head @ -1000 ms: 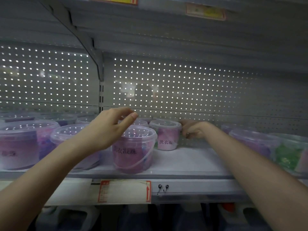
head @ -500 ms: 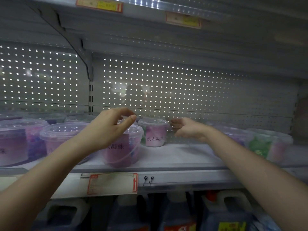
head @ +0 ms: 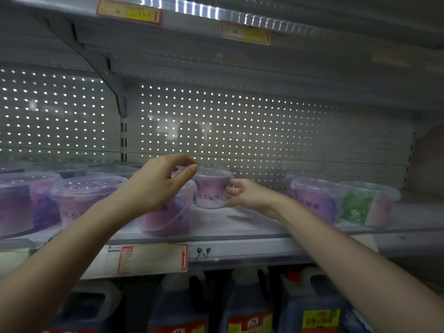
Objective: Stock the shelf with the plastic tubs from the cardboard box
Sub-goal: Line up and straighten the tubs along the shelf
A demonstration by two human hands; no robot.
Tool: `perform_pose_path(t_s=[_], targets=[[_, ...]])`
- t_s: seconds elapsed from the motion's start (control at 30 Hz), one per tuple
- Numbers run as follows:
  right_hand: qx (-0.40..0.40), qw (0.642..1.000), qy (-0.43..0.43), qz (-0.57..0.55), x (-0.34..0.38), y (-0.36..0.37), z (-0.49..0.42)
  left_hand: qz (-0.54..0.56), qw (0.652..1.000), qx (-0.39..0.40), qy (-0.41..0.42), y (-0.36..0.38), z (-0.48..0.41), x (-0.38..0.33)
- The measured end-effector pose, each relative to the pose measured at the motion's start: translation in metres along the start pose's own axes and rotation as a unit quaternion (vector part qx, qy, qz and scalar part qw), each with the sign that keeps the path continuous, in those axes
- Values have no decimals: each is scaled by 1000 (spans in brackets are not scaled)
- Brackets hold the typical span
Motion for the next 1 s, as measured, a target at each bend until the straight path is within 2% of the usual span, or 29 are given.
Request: perform_pose_path(t_s=[0.13, 0.23, 0.47, 0.57, 0.67, 0.77, 0.83, 0.93, 1.0], targets=[[-8, 1000, 0, 2, 2, 0, 19, -5, 1000, 6, -2, 6, -4, -5], [-44, 999, -2, -1, -2, -11, 42, -9, 1000, 7, 5, 11, -6, -10], [-196, 979, -62, 10, -9, -66, 112, -54, 998, 20, 12, 33, -19, -28], [-269, 958, -72, 65, -10, -92, 144, -52, 998, 36, 13, 48, -26, -41], [-349, 912, -2, 214, -17, -111, 168, -42, 998, 46, 18, 62, -34, -49], [-364, 862, 83, 344, -30, -114, 175, -40, 998, 56, 16, 75, -40, -54], [-361, 837, 125, 393, -37, -113, 176, -37, 997, 64, 13, 83, -43, -55], [-386, 829, 106, 390, -41, -114, 176, -38, 997, 69, 14, 90, -48, -54], [-386, 841, 63, 373, -40, -115, 173, -40, 997, 70, 8, 91, -50, -52]])
Point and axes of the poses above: each hand's wrist, its own z-axis away from the middle knuckle, its own y-axis out of the palm, x = y × z, the point moved 7 cm from there along -z, towards the middle knuckle, and after that the axes turned 12 degrees about x, right-handed, at the moved point
